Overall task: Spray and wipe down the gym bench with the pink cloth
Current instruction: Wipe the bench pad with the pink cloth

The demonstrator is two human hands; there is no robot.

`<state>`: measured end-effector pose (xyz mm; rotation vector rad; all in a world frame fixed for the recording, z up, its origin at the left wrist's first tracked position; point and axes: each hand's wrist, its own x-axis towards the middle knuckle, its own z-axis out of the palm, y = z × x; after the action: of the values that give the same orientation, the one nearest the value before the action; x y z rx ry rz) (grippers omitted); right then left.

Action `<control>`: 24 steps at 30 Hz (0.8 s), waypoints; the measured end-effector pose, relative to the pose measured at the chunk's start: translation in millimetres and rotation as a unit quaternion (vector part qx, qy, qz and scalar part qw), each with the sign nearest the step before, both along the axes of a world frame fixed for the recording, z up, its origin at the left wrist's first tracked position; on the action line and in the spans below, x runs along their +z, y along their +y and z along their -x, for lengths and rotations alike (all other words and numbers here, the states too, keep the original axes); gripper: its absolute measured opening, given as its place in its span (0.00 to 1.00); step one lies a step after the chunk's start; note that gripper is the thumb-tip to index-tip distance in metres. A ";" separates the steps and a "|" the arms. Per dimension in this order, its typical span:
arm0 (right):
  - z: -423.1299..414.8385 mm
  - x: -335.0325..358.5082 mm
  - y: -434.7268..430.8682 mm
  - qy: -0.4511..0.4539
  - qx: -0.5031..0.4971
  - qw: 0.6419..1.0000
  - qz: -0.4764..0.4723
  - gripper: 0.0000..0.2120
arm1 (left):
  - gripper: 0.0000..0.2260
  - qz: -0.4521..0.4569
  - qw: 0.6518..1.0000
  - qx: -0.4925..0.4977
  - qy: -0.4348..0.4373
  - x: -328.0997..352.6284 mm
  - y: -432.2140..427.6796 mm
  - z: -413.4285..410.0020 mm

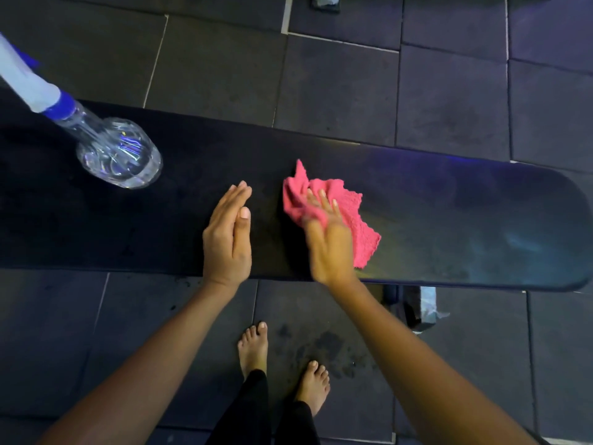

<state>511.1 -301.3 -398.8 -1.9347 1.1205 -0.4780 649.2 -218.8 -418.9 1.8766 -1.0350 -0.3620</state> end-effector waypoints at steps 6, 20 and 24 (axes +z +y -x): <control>31.7 44.3 -53.6 -0.252 -0.368 0.886 -0.125 0.13 | 0.20 -0.162 0.965 -0.079 -0.193 -1.6 11.7 -34.5; -34.3 -23.7 -50.6 0.207 0.080 0.963 0.153 0.27 | 0.20 -0.150 0.963 -0.082 -0.210 -16.3 17.0 -41.6; -52.5 -18.4 -16.5 0.167 0.191 0.954 0.163 0.28 | 0.20 -0.133 0.969 -0.077 -0.192 -15.3 18.1 -42.4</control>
<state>563.6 -317.8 -417.2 -2.5251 0.8708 -0.1277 691.6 -200.8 -434.2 2.1660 -1.4574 -0.2375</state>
